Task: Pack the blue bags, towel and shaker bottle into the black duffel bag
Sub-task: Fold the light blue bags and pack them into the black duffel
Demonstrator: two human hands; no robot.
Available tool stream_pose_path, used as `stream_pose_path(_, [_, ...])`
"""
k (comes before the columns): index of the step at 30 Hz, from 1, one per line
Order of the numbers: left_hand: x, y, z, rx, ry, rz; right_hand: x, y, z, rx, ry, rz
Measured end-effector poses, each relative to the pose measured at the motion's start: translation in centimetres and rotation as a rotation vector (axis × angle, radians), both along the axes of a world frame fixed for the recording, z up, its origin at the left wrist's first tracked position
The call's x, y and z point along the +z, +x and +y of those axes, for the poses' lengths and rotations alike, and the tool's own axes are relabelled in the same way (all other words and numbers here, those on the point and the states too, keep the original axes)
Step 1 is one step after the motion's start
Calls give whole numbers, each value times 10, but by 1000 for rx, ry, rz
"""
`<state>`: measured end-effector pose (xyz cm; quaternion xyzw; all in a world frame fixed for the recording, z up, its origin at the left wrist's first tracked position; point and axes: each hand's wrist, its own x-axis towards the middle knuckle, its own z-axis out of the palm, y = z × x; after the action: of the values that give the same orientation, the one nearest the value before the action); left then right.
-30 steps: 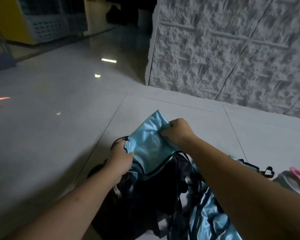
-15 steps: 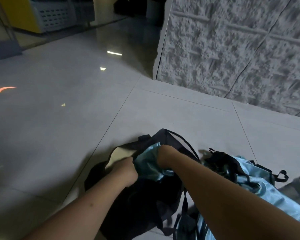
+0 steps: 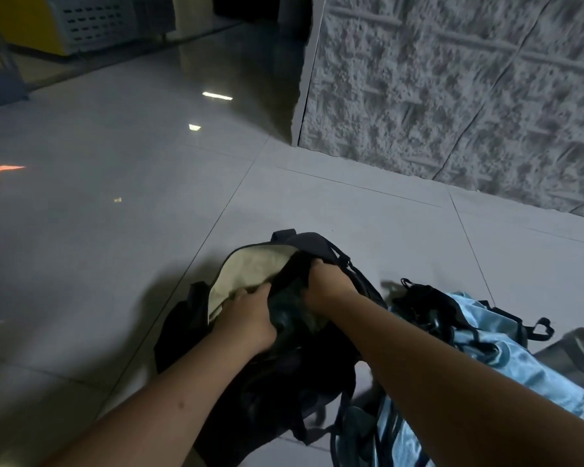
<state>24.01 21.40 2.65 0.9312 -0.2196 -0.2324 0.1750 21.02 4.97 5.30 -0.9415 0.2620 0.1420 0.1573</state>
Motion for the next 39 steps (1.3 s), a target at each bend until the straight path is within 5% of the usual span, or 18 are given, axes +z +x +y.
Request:
stream_pose_path(5, [23,-17,-23,2,-258,6,34,-52,-10,85,97,-243])
stream_pose_path(11, [67,-71,-80,-157,-514,-130,32,-147,-50,-368,421,-687])
stream_pose_path(16, [69,-145,-136,-349,-517,23,21,-231,-93,-532,420,-666])
stream_pose_path(24, [-4,-221,-189,-458,-264,285,-25,-342,-151,-881,435,-548])
stream_pose_path(30, [-34,-248,-219,-355,-215,251,-65,-391,-174,-1053,392,-456])
stream_pose_path(39, [-45,-249,-255,-140,-269,140,-100,-400,-184,-1194,656,-595])
